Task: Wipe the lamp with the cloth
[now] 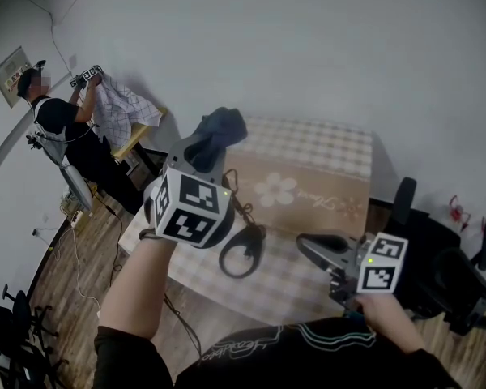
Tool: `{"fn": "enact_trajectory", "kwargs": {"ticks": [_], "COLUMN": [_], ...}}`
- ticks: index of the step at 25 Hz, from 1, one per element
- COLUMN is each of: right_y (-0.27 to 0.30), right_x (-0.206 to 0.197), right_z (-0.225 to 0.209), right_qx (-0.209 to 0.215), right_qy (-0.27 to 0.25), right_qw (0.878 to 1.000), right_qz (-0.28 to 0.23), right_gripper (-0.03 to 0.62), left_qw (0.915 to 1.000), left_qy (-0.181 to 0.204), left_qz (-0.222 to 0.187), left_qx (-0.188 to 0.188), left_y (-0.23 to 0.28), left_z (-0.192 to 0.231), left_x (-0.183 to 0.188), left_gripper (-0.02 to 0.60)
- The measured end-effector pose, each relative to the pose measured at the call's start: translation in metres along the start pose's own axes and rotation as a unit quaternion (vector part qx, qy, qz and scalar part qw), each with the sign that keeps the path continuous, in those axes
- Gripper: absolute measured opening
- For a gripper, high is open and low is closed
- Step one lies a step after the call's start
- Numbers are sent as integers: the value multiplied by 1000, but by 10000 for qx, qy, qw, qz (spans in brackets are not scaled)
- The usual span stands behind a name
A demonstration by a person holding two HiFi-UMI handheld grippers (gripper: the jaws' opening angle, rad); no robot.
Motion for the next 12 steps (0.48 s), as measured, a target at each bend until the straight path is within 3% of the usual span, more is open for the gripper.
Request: {"fn": "enact_trajectory", "kwargs": {"ticks": [12], "right_y": [7], "right_x": [3], "right_z": [4], "right_qx": [-70], "right_qy": [-80], "right_qw": [9999], "right_qz": [92], "right_gripper": [11], "left_qw": [9987], "left_qy": [-228], "left_qz": [157], "left_qx": [-426], "left_y": [9], "left_z": [-13], "left_x": [-26], "left_gripper": [71]}}
Point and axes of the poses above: the fingertips, and each gripper's own axes: y forward along the fingers, z to its left, x out of its top, the point moved 10 cm from there along -y, backward along the fingers, and after that the axes turned 15 degrees about z, right-handed, at the moved point
